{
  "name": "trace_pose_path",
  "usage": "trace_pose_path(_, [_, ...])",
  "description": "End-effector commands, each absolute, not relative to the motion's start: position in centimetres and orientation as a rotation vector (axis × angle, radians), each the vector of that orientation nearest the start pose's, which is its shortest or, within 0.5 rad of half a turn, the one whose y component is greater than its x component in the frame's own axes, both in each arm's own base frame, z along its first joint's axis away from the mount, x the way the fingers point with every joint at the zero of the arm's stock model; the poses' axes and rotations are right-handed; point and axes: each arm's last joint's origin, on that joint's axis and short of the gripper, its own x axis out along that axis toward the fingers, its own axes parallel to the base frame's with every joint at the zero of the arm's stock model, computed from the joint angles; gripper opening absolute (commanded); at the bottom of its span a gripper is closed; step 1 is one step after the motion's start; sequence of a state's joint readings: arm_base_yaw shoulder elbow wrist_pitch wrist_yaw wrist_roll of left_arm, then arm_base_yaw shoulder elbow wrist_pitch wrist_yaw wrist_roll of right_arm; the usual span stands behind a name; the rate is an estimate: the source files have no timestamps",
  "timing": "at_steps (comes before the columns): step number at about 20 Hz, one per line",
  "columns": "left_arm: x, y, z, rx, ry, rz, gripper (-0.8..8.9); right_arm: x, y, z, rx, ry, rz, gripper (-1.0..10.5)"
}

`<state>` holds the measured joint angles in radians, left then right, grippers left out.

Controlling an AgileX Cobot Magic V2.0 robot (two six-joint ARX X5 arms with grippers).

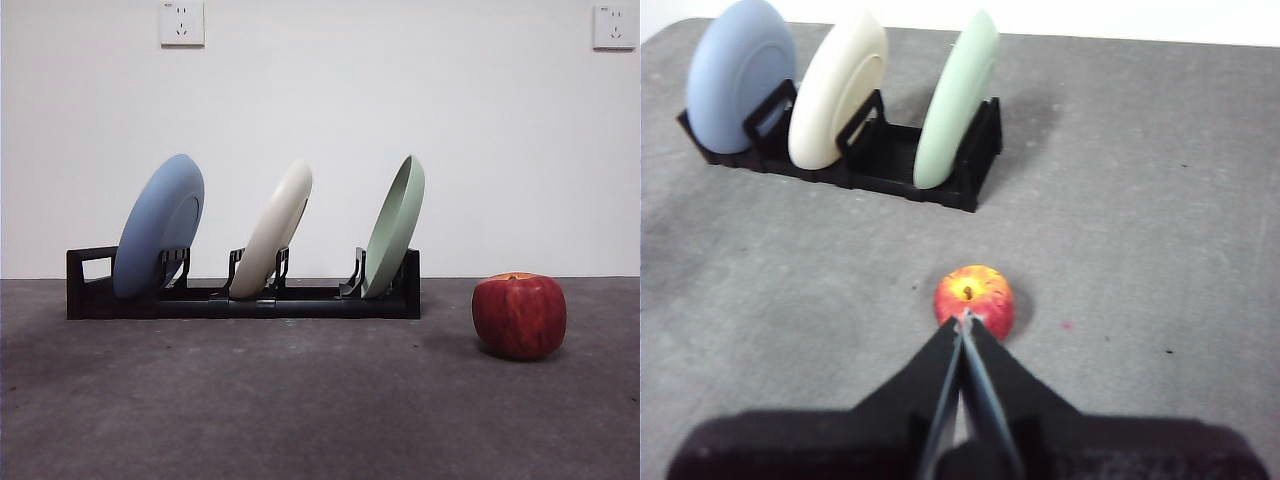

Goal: Take the yellow plate from the plate rack,put the plate on the table,take the apple from the table,put the apple in the plate

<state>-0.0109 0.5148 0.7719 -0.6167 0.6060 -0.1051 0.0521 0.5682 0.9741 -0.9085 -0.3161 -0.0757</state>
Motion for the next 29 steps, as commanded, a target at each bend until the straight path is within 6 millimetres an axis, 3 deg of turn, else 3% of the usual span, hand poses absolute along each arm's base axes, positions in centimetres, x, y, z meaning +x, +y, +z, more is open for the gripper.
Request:
trace_pose_path(1, [9.5, -1.8, 33.0, -0.188, 0.351, -0.606, 0.76, 8.1, 1.4, 35.3, -0.012, 0.478, 0.392, 0.9])
trace_pose_path(4, [9.3, -1.9, 34.0, -0.189, 0.326, -0.665, 5.39, 8.0, 1.5, 35.3, 0.002, 0.474, 0.442, 4.5])
trace_pose_path(5, [9.2, -2.0, 34.3, -0.189, 0.32, -0.683, 6.07, 8.0, 1.5, 35.3, 0.006, 0.473, 0.46, 5.6])
trace_pose_path(6, [9.2, -2.0, 34.5, -0.188, 0.316, -0.687, 6.04, 8.0, 1.6, 35.3, 0.008, 0.473, 0.464, 6.0])
trace_pose_path(12, [9.5, -2.1, 35.3, -0.191, 0.332, -0.699, 6.04, 8.0, 1.6, 35.4, 0.016, 0.472, 0.483, 6.1])
trace_pose_path(18, [12.2, -3.0, 36.4, -0.138, 0.357, -0.79, 6.04, 8.2, 1.7, 35.3, 0.027, 0.482, 0.5, 6.1])
trace_pose_path(20, [14.1, -3.6, 37.2, -0.118, 0.344, -0.823, 6.03, 8.3, 1.7, 35.3, 0.033, 0.49, 0.506, 6.1])
trace_pose_path(24, [19.7, -5.9, 38.3, -0.079, 0.351, -0.896, 6.03, 8.7, 1.7, 35.1, 0.038, 0.513, 0.506, 6.1])
trace_pose_path(29, [27.6, -10.3, 37.8, 0.046, 0.42, -0.882, 6.03, 9.4, 1.8, 34.9, 0.048, 0.546, 0.513, 6.0])
